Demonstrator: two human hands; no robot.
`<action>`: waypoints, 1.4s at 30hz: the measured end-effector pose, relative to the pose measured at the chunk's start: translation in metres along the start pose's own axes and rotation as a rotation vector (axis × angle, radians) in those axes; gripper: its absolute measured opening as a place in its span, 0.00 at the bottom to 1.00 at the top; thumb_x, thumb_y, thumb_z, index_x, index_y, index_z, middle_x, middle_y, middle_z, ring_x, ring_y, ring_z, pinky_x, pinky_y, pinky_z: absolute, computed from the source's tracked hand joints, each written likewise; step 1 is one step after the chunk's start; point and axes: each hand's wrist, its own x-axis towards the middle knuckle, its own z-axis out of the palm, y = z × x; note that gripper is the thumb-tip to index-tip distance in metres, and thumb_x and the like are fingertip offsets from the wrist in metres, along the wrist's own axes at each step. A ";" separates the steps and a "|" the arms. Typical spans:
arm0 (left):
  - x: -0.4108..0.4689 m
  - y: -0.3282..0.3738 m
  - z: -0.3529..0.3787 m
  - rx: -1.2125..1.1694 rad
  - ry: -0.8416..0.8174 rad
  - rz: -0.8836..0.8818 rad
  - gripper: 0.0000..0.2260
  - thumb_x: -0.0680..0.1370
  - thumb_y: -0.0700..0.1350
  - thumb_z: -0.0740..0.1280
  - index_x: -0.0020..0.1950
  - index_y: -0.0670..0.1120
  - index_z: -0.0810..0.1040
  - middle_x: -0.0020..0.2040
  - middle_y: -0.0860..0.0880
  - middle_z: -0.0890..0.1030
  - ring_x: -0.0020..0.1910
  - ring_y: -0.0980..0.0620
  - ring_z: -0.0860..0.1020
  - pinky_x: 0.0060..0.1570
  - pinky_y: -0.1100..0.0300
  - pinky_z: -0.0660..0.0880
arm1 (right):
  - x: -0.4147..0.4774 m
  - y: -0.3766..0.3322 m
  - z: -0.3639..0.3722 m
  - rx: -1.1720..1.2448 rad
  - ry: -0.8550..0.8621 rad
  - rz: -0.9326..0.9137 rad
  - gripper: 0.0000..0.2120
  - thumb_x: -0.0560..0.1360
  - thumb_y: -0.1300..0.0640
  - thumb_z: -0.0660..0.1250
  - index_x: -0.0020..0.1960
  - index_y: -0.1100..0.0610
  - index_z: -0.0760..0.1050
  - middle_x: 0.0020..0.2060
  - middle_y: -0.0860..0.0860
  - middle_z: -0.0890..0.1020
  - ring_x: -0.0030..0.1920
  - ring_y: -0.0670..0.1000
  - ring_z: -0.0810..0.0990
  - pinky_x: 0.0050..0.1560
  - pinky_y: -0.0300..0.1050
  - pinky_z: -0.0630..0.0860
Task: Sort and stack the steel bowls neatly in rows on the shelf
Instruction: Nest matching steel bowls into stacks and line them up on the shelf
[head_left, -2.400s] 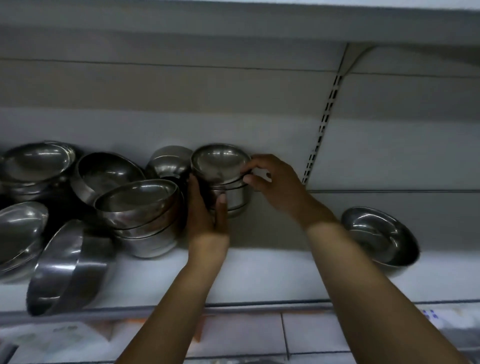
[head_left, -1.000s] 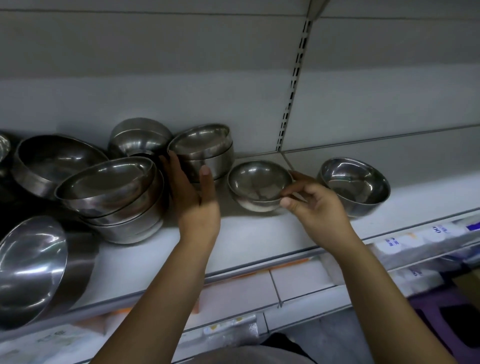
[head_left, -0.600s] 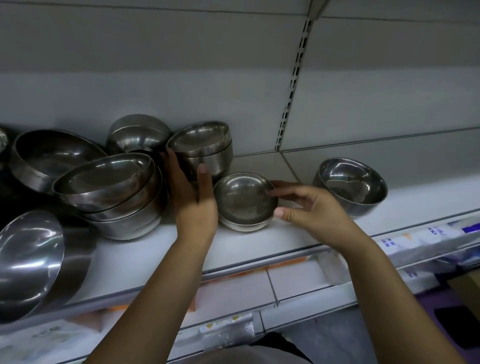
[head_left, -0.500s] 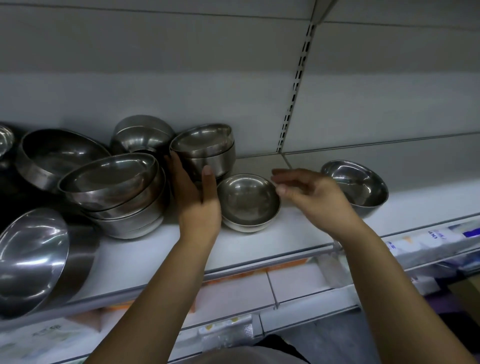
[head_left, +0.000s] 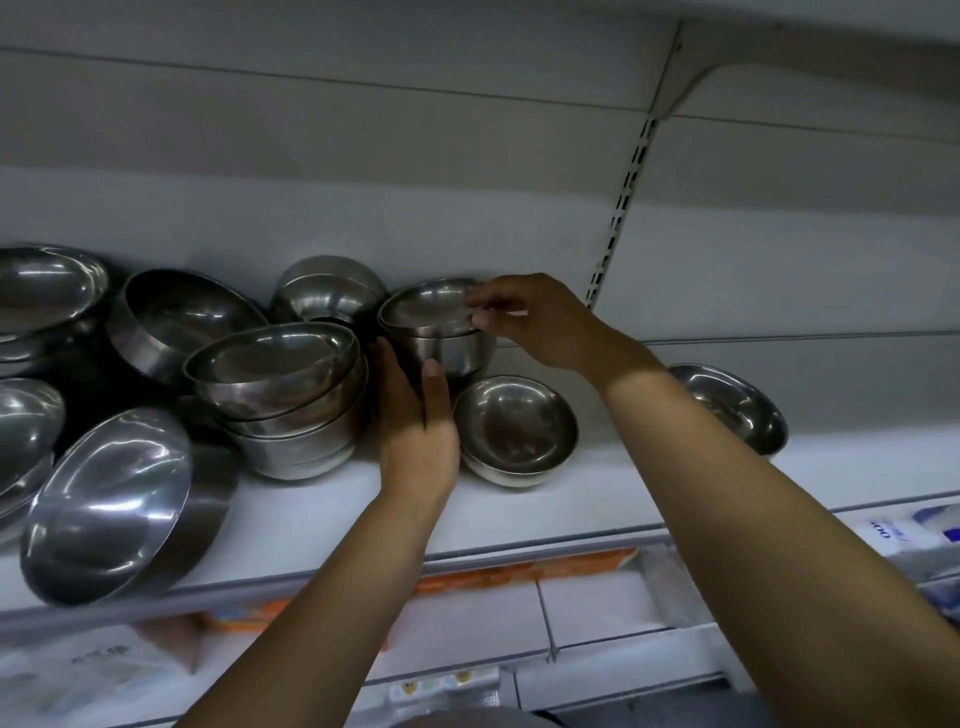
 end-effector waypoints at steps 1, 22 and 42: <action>0.000 0.001 0.000 0.001 -0.003 0.000 0.29 0.86 0.56 0.54 0.85 0.51 0.49 0.84 0.50 0.55 0.81 0.52 0.56 0.69 0.69 0.48 | 0.001 0.001 0.000 0.021 0.005 -0.007 0.09 0.77 0.56 0.72 0.57 0.54 0.83 0.52 0.45 0.84 0.55 0.40 0.81 0.61 0.35 0.73; -0.005 0.011 -0.002 -0.091 0.001 -0.082 0.28 0.86 0.56 0.52 0.84 0.50 0.50 0.84 0.51 0.53 0.82 0.53 0.52 0.70 0.70 0.47 | -0.119 0.006 -0.006 0.502 0.356 0.068 0.12 0.72 0.70 0.74 0.45 0.53 0.85 0.53 0.44 0.87 0.61 0.49 0.82 0.69 0.52 0.74; -0.033 0.012 -0.036 -0.002 -0.269 -0.110 0.11 0.83 0.56 0.63 0.62 0.57 0.80 0.51 0.63 0.83 0.52 0.68 0.79 0.47 0.76 0.71 | -0.160 0.025 0.021 0.515 0.077 0.216 0.21 0.66 0.58 0.77 0.59 0.52 0.82 0.57 0.47 0.85 0.60 0.46 0.83 0.63 0.43 0.78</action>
